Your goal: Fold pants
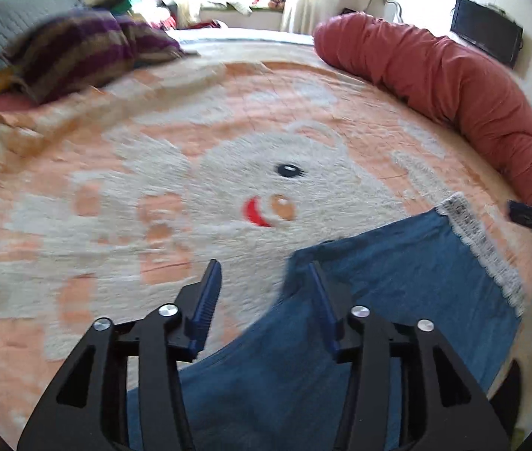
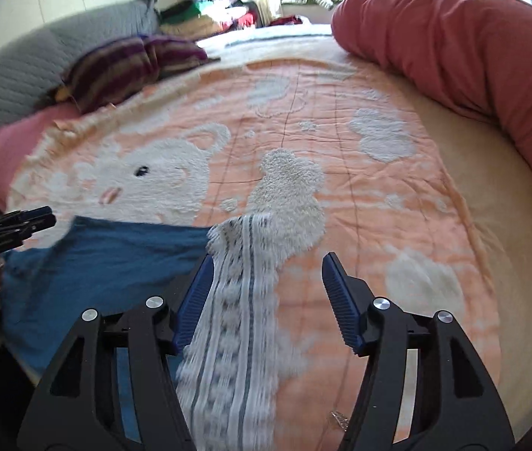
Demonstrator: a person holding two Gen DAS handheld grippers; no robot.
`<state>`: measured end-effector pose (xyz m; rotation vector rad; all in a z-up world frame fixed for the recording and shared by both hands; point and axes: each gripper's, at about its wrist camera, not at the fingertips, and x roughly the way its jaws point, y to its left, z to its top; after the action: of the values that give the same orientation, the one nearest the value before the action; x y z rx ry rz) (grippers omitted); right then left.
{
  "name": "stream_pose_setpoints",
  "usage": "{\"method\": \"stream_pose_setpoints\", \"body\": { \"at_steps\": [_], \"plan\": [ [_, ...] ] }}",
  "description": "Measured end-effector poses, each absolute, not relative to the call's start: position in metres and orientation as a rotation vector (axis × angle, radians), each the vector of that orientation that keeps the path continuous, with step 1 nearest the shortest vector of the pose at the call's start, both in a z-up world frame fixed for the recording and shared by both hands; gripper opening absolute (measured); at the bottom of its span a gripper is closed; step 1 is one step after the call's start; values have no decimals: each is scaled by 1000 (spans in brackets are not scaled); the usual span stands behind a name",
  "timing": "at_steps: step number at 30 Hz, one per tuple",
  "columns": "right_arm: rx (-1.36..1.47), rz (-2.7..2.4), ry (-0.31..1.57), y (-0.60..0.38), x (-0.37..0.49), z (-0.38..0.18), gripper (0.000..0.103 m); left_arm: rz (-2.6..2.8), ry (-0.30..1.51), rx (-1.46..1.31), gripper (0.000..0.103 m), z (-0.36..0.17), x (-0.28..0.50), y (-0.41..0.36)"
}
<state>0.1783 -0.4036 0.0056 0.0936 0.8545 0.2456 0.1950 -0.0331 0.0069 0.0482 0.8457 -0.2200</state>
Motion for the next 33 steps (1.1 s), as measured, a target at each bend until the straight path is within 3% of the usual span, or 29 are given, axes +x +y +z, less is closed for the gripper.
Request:
{"method": "stream_pose_setpoints", "body": {
  "at_steps": [8,14,20,23,25,33],
  "plan": [
    [196,287,882,-413,108,-8,55,-217,802,84,60,29,127,-21],
    [226,266,955,-416,90,-32,55,-150,851,152,63,6,80,-14],
    [295,309,1015,-406,100,-49,57,-4,1004,185,67,-34,80,10],
    [266,323,1030,-397,101,-54,47,-12,1003,177,67,-34,78,13],
    [238,338,1014,-392,97,-49,23,-25,1006,143,67,-34,78,19],
    [101,290,981,-381,77,-41,23,-54,1001,97,68,-36,76,24]
  ]
}}
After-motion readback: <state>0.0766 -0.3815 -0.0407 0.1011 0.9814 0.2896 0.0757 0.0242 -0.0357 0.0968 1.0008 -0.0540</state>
